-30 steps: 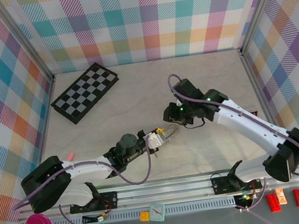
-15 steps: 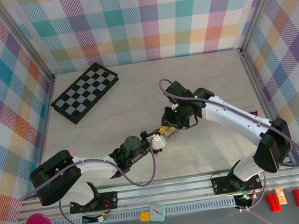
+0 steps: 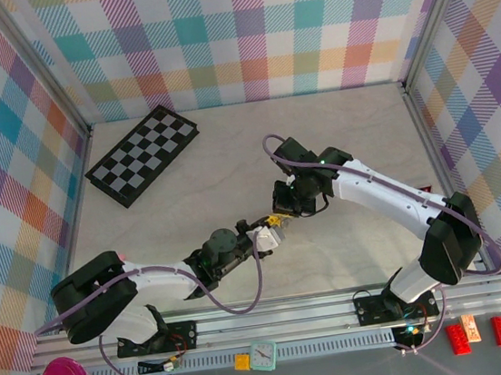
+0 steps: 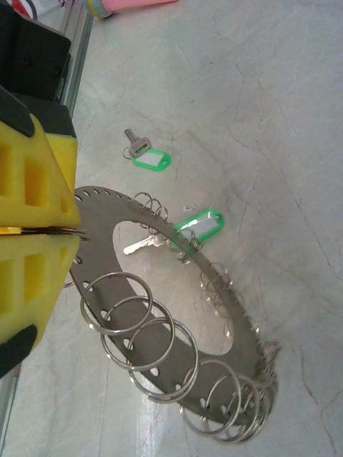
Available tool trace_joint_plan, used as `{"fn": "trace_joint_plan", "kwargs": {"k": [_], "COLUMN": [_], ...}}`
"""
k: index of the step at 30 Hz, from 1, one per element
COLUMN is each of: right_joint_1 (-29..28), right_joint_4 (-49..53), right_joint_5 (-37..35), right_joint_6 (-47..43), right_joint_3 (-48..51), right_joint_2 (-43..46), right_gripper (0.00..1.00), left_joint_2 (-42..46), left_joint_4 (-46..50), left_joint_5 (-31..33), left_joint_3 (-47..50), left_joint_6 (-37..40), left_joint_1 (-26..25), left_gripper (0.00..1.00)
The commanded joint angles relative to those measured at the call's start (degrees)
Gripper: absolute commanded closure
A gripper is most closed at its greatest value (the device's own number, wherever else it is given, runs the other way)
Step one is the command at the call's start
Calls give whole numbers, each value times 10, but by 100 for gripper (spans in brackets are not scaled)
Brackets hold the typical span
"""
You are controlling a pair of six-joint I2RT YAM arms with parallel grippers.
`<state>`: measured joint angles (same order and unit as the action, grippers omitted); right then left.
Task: Put the keys on the keyring
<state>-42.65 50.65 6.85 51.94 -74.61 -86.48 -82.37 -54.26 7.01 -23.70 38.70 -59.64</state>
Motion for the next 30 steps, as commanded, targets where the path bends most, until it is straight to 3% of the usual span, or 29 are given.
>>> {"fn": "trace_joint_plan", "kwargs": {"k": [1,4,7,11,16,21,25,30], "right_joint_1": [1,1,1,1,1,1,1,0], "right_joint_4": [10,10,7,-23,-91,-142,-142,-192], "right_joint_5": [-3,-2,-7,-28,-53,-26,-2,58], "right_joint_6": [-2,-8,-20,-47,-107,-192,-232,-279], "right_joint_3": [-11,-9,-4,19,58,75,67,93], "right_joint_2": [-4,-2,7,33,75,96,92,108], "right_gripper": [96,100,100,100,100,100,100,100], "left_joint_2": [4,11,26,68,192,290,317,299], "left_joint_4": [-29,-28,-25,7,173,337,434,497], "left_joint_5": [2,7,8,-3,-46,-27,-23,-70], "left_joint_3": [-6,-7,-1,13,9,-33,-76,-122], "left_joint_6": [9,9,4,-4,-39,-75,-133,-194], "left_joint_1": [-7,-8,-8,-9,-8,-2,33,92], "left_gripper": [100,97,67,48,42,37,37,38]}}
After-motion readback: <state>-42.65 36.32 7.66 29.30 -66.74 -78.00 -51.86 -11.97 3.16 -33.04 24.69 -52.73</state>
